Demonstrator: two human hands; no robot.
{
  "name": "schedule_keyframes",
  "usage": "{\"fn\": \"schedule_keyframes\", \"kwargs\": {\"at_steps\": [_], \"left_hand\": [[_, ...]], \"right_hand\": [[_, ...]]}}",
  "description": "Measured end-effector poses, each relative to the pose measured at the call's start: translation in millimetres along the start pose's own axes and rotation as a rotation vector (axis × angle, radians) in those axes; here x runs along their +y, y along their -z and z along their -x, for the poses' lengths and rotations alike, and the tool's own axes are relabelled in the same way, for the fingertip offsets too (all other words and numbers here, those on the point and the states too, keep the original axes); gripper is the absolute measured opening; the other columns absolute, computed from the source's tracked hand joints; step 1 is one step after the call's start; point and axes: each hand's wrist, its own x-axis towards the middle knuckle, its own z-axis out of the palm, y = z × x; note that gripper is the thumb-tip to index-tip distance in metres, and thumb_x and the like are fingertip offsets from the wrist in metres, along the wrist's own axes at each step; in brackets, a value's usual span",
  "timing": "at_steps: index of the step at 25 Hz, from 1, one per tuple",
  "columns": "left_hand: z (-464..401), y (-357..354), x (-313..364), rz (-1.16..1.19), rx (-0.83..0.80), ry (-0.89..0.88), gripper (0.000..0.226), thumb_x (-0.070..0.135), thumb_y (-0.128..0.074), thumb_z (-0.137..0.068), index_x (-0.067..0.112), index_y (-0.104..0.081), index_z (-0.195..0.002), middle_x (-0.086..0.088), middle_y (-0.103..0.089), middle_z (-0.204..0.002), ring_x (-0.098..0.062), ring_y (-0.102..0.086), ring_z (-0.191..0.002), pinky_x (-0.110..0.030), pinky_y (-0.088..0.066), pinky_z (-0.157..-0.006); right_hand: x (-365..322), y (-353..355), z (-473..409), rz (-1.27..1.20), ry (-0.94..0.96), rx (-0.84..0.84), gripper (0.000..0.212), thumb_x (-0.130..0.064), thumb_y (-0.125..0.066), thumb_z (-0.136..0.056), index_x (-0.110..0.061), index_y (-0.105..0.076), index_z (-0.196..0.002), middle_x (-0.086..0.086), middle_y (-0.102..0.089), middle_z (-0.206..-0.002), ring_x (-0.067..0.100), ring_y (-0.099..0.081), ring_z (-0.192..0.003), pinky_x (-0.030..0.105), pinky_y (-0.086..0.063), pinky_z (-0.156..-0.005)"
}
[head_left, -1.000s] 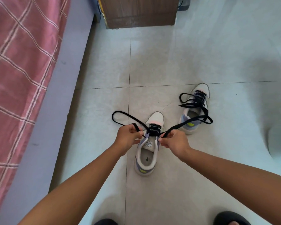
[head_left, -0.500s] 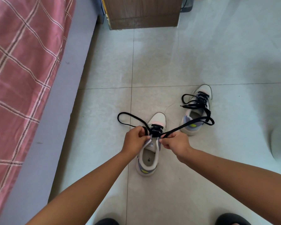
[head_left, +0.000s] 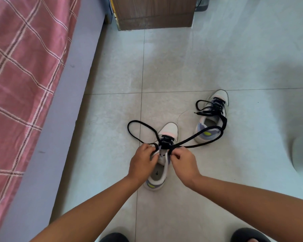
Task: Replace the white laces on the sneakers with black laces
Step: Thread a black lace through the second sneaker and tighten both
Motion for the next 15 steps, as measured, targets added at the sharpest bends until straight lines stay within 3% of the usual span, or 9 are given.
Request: {"fn": "schedule_keyframes", "kwargs": {"at_steps": [3, 5, 7, 9, 11, 12, 15], "left_hand": [[-0.4, -2.7, 10.2, 0.152, 0.0, 0.157, 0.012, 0.023, -0.057, -0.091, 0.013, -0.064, -0.09, 0.002, -0.054, -0.093, -0.013, -0.054, -0.085, -0.03, -0.046, -0.075], [-1.5, -3.2, 13.6, 0.195, -0.02, 0.214, 0.019, 0.024, -0.056, -0.091, 0.014, -0.057, -0.075, 0.004, -0.051, -0.082, -0.012, -0.051, -0.077, -0.029, -0.043, -0.072], [-2.6, -3.2, 17.2, 0.245, -0.022, 0.255, 0.032, 0.023, -0.056, -0.091, 0.014, -0.047, -0.062, 0.004, -0.046, -0.068, -0.01, -0.044, -0.064, -0.028, -0.036, -0.06], [-4.2, -2.6, 20.2, 0.314, -0.028, 0.29, 0.04, 0.02, -0.057, -0.091, 0.016, -0.039, -0.055, 0.005, -0.039, -0.057, -0.008, -0.036, -0.054, -0.023, -0.028, -0.052], [-5.3, -2.2, 21.9, 0.361, -0.042, 0.308, 0.04, 0.019, -0.058, -0.091, 0.016, -0.04, -0.055, 0.004, -0.037, -0.053, -0.009, -0.032, -0.053, -0.019, -0.024, -0.048], [-5.6, -2.7, 22.3, 0.384, -0.048, 0.314, 0.038, 0.018, -0.058, -0.091, 0.015, -0.042, -0.056, 0.004, -0.038, -0.053, -0.009, -0.032, -0.053, -0.018, -0.024, -0.048], [-5.5, -2.7, 22.9, 0.456, -0.054, 0.342, 0.04, 0.017, -0.059, -0.09, 0.017, -0.042, -0.053, 0.009, -0.038, -0.048, -0.005, -0.033, -0.051, -0.018, -0.027, -0.05]], "right_hand": [[0.4, -12.1, 11.9, 0.046, 0.043, -0.011, 0.012, -0.012, -0.058, -0.09, -0.001, -0.061, -0.088, 0.002, -0.043, -0.102, 0.017, -0.048, -0.096, 0.009, -0.031, -0.078], [4.0, -12.2, 12.9, 0.105, 0.134, 0.021, 0.013, -0.006, -0.057, -0.088, 0.0, -0.058, -0.101, 0.004, -0.043, -0.108, 0.018, -0.046, -0.101, 0.018, -0.036, -0.089], [8.5, -0.8, 7.1, 0.115, 0.212, 0.057, 0.037, 0.002, -0.054, -0.086, -0.005, -0.049, -0.122, 0.002, -0.045, -0.11, 0.013, -0.045, -0.097, 0.02, -0.039, -0.088], [10.2, 11.4, -1.5, 0.208, 0.362, 0.035, 0.049, 0.005, -0.058, -0.081, -0.008, -0.047, -0.127, 0.005, -0.049, -0.108, 0.016, -0.05, -0.092, 0.023, -0.044, -0.078], [8.5, 13.8, -8.8, 0.47, 0.5, -0.033, 0.042, 0.007, -0.073, -0.063, -0.006, -0.062, -0.101, 0.014, -0.055, -0.092, 0.028, -0.058, -0.072, 0.031, -0.046, -0.052], [5.2, 14.0, -12.7, 0.603, 0.517, -0.04, 0.04, 0.006, -0.081, -0.048, -0.004, -0.064, -0.083, 0.016, -0.056, -0.083, 0.029, -0.057, -0.06, 0.028, -0.042, -0.043], [-10.6, 12.9, -25.7, 0.899, 0.508, -0.087, 0.043, 0.0, -0.087, -0.019, -0.006, -0.06, -0.053, 0.016, -0.058, -0.073, 0.028, -0.055, -0.052, 0.026, -0.039, -0.038]]}}
